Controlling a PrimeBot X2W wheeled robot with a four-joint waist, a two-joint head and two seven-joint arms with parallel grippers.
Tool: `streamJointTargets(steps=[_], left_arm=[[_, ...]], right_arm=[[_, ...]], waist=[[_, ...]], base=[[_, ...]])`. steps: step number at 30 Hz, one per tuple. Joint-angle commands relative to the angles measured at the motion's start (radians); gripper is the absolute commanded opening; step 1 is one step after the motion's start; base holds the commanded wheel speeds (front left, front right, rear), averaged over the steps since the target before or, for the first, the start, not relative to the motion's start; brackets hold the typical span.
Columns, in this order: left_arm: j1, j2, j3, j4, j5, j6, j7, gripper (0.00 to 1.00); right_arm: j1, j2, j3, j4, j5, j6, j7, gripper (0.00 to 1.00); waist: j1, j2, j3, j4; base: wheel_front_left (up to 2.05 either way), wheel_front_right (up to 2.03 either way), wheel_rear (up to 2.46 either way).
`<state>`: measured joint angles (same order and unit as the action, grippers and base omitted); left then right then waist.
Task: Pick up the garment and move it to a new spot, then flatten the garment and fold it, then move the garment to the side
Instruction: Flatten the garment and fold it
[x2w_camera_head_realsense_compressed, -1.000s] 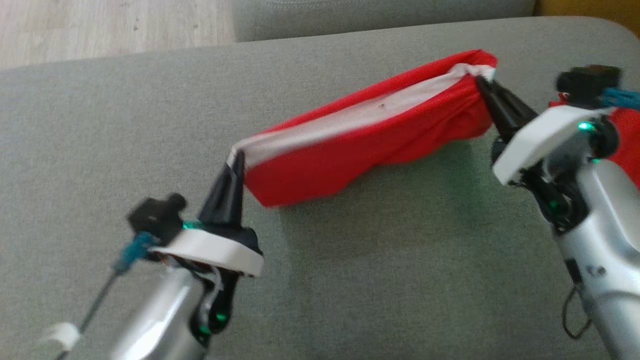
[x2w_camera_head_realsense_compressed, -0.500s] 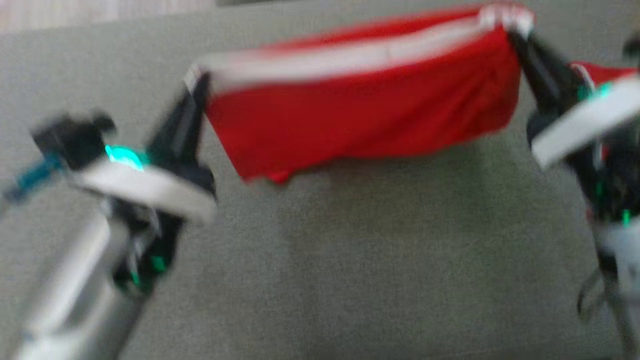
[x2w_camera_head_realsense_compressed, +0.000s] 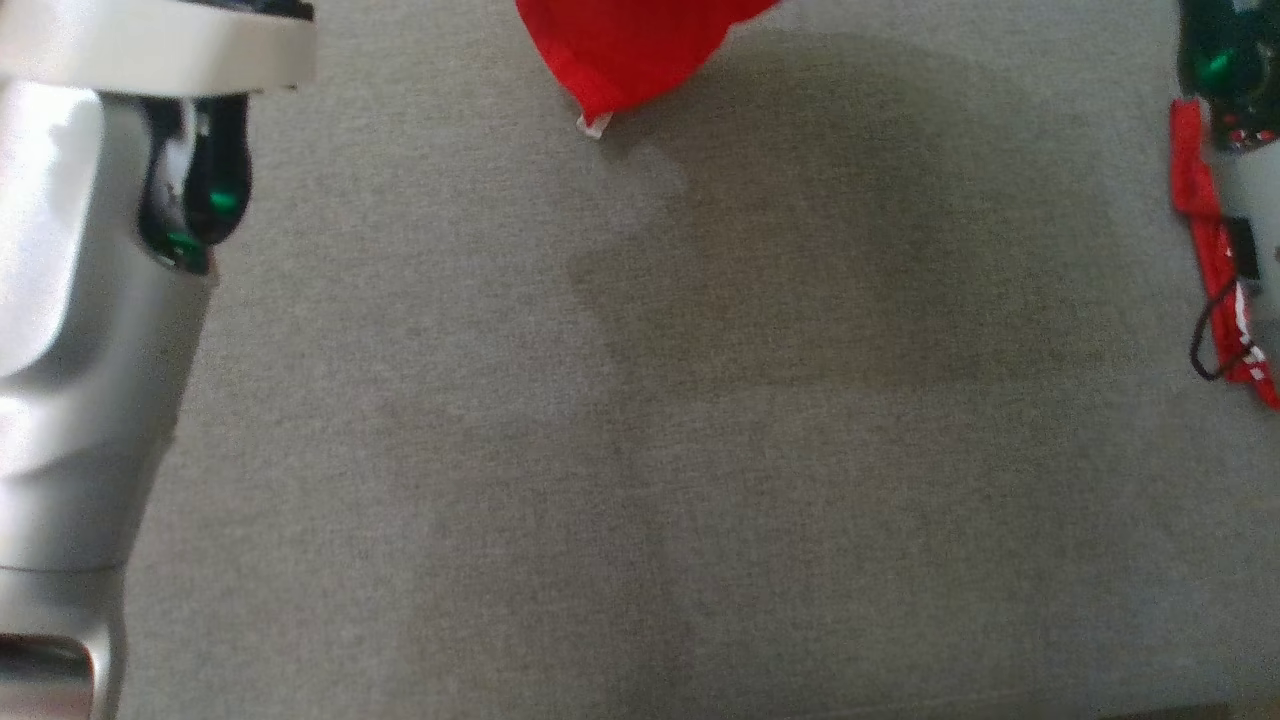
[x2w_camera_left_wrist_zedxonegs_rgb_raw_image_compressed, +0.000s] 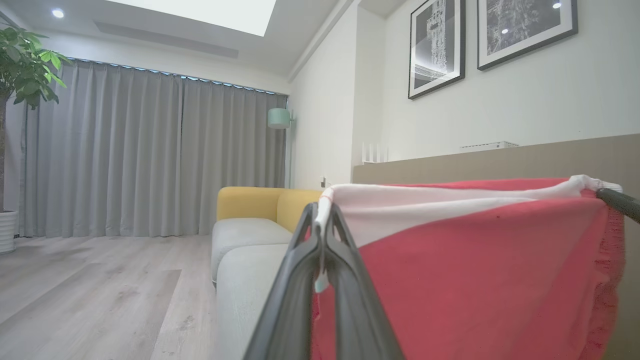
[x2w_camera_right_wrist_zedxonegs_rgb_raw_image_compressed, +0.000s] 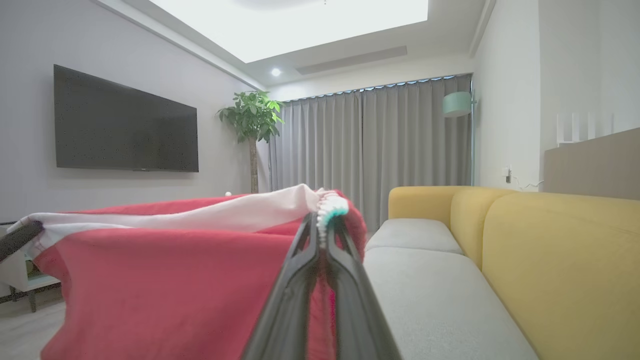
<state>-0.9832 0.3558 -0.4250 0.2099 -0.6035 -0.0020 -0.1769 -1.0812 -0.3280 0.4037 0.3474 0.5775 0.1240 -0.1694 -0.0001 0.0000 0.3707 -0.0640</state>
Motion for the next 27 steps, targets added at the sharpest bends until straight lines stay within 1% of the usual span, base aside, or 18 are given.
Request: streamJointTargets(steps=[1,3,4,5,9,12,16,19,20,21,23,27], left_arm=[[-0.029,0.033,0.016,-0.024,0.018,-0.011,-0.018,0.00],[0.007,0.031,-0.015,-0.026,0.030,-0.031,-0.028,0.00],[0.071,0.027,-0.048,-0.032,0.021,-0.048,-0.025,0.00],[0.112,0.026,-0.060,-0.041,0.010,-0.053,-0.023,0.00],[0.310,0.036,-0.090,-0.121,-0.065,-0.058,0.009,0.00],[0.482,0.058,-0.110,-0.238,-0.156,-0.054,0.071,0.00],[0.704,0.117,-0.127,-0.454,-0.293,-0.016,0.182,0.00],[0.836,0.185,-0.131,-0.595,-0.363,0.041,0.264,0.00],[0.869,0.207,-0.132,-0.633,-0.377,0.063,0.289,0.00],[0.869,0.207,-0.132,-0.633,-0.377,0.063,0.289,0.00],[0.928,0.235,-0.137,-0.700,-0.414,0.098,0.331,0.00],[1.018,0.281,-0.165,-0.799,-0.488,0.151,0.420,0.00]], right_arm=[[0.002,-0.019,0.011,-0.018,-0.002,0.007,-0.034,0.00],[0.049,-0.043,0.049,0.002,0.006,0.007,-0.048,0.00],[0.116,-0.061,0.090,0.013,0.032,0.007,-0.049,0.00],[0.156,-0.072,0.113,0.013,0.049,0.007,-0.044,0.00],[0.328,-0.116,0.153,-0.014,0.117,0.007,-0.025,0.00],[0.470,-0.147,0.150,-0.069,0.165,0.007,0.016,0.00],[0.649,-0.177,0.090,-0.166,0.214,0.007,0.088,0.00],[0.777,-0.197,0.028,-0.229,0.209,0.007,0.175,0.00],[0.819,-0.198,0.006,-0.251,0.208,0.007,0.207,0.00],[0.819,-0.198,0.006,-0.251,0.208,0.007,0.207,0.00],[0.896,-0.196,-0.041,-0.298,0.201,0.007,0.268,0.00],[1.034,-0.173,-0.136,-0.395,0.172,0.007,0.401,0.00]], waist=[[0.0001,0.0000,-0.007,0.009],[0.0001,0.0000,-0.013,0.016],[0.0001,0.0000,-0.023,0.020],[0.0001,0.0000,-0.030,0.022],[0.0001,0.0000,-0.063,0.025],[0.0001,0.0000,-0.095,0.027],[0.0001,0.0000,-0.139,0.031],[0.0001,0.0000,-0.168,0.041],[0.0001,0.0000,-0.177,0.046],[0.0001,0.0000,-0.177,0.046],[0.0001,0.0000,-0.191,0.055],[0.0001,0.0000,-0.211,0.063]], base=[[0.00,0.00,0.00],[0.00,0.00,0.00],[0.00,0.00,0.00],[0.00,0.00,0.00],[0.00,0.00,0.00],[0.00,0.00,0.00],[0.00,0.00,0.00],[0.00,0.00,0.00],[0.00,0.00,0.00],[0.00,0.00,0.00],[0.00,0.00,0.00],[0.00,0.00,0.00]])
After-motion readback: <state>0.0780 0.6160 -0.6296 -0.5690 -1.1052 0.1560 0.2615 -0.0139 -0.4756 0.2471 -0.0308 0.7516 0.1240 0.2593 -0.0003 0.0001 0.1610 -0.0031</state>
